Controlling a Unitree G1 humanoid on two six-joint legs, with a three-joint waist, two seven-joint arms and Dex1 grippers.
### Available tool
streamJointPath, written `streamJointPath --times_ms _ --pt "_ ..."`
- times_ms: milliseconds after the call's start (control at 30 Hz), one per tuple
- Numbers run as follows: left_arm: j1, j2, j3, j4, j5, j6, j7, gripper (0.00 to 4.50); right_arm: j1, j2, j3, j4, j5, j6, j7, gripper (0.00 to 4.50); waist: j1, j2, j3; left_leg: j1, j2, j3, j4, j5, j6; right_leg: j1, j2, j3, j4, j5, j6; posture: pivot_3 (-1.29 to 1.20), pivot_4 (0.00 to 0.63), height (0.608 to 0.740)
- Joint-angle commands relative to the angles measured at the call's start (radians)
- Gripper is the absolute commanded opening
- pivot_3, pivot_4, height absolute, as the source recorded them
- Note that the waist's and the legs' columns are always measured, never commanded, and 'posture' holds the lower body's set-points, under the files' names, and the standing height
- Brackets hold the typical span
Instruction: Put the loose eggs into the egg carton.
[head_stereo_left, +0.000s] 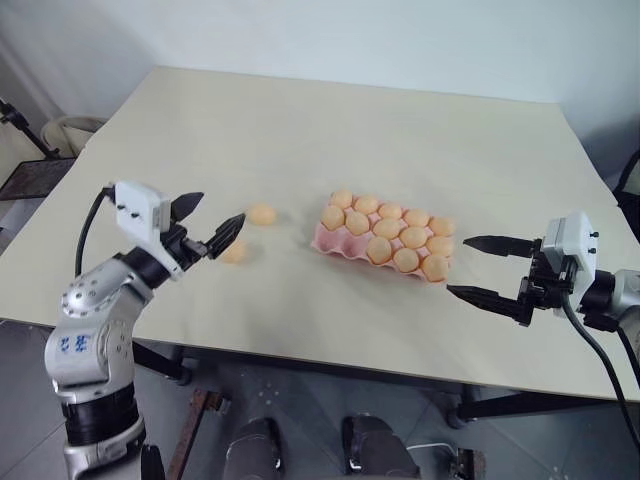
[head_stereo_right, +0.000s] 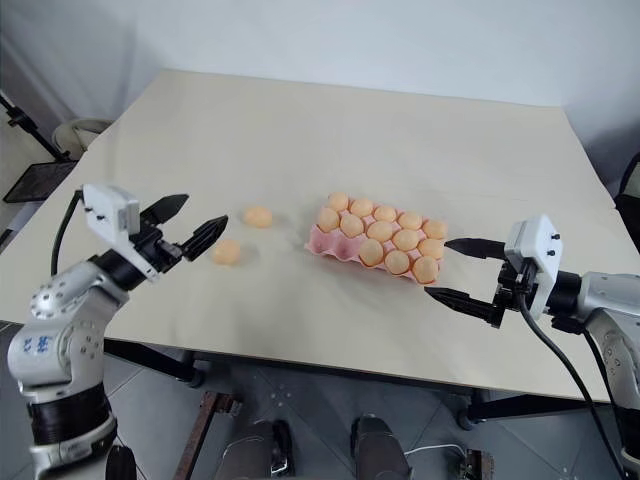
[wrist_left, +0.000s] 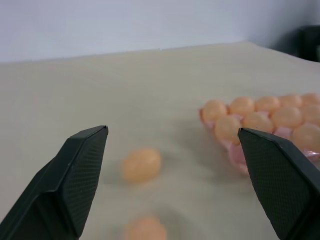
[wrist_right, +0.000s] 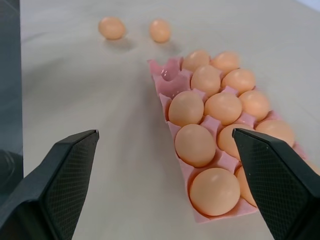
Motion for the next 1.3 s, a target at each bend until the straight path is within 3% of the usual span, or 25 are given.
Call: streamJointPath --times_ms 33,300,400,500,800,1000,1100,1300 --pt "0.121 -0.014 0.087 -0.141 -0.066 0.087 0.084 4.43 -0.050 -0.028 0.010 0.034 -0.010 -0.021 0.038 4.50 -0.004 0.000 0.000 0.000 0.000 0.000 0.000 0.000 0.000 0.000 0.000 0.000 0.000 0.000 0.000 0.00 0.150 0.740" --pt "0.292 -0.039 0.222 -0.321 -0.200 0.182 0.198 4.43 -0.114 -0.028 0.048 0.099 -0.034 -0.032 0.088 4.50 -0.016 0.000 0.000 0.001 0.001 -0.001 -0.002 -0.003 -0.002 0.001 -0.001 0.001 -0.002 0.001 -0.004 0.00 0.150 0.740" --pt "0.320 -0.039 0.220 -0.306 -0.212 0.179 0.223 4.43 -0.156 -0.015 0.082 0.130 -0.049 -0.043 0.102 4.50 -0.027 0.000 0.000 0.007 0.001 -0.001 -0.003 -0.004 -0.002 0.009 -0.003 0.001 -0.005 -0.008 -0.021 0.00 0.150 0.740" --pt "0.275 -0.039 0.198 -0.241 -0.213 0.171 0.262 4.43 -0.186 -0.005 0.105 0.144 -0.053 -0.043 0.110 4.50 -0.035 0.000 0.000 0.013 0.001 -0.002 -0.004 -0.005 -0.002 0.016 -0.008 0.001 -0.009 -0.008 -0.022 0.00 0.150 0.740" --pt "0.047 0.075 0.139 0.100 -0.126 0.099 0.325 4.43 -0.181 -0.007 0.104 0.136 -0.051 -0.040 0.110 4.50 -0.041 -0.001 0.000 0.013 -0.004 -0.003 -0.007 -0.004 -0.001 0.016 -0.013 -0.001 -0.010 -0.008 -0.023 0.00 0.150 0.740" --pt "-0.075 0.149 0.053 0.412 -0.045 -0.074 0.247 4.43 -0.158 -0.013 0.089 0.110 -0.047 -0.031 0.100 4.50 -0.045 -0.001 0.000 0.012 -0.008 -0.001 -0.017 -0.002 -0.003 0.015 -0.015 -0.004 -0.017 -0.007 -0.021 0.00 0.150 0.740" --pt "-0.145 0.163 0.027 0.589 -0.008 -0.185 0.223 4.43 -0.146 -0.021 0.074 0.096 -0.042 -0.022 0.095 4.50 -0.043 -0.001 0.000 0.012 -0.009 0.000 -0.021 -0.002 -0.004 0.014 -0.017 -0.007 -0.019 0.001 -0.005 0.00 0.150 0.740" --pt "-0.265 0.169 -0.033 0.863 0.037 -0.346 0.160 4.43 -0.129 -0.030 0.060 0.076 -0.039 -0.009 0.083 4.50 -0.033 -0.001 0.000 0.010 -0.007 0.000 -0.023 -0.002 -0.004 0.012 -0.016 -0.013 -0.022 0.001 -0.005 0.00 0.150 0.740"
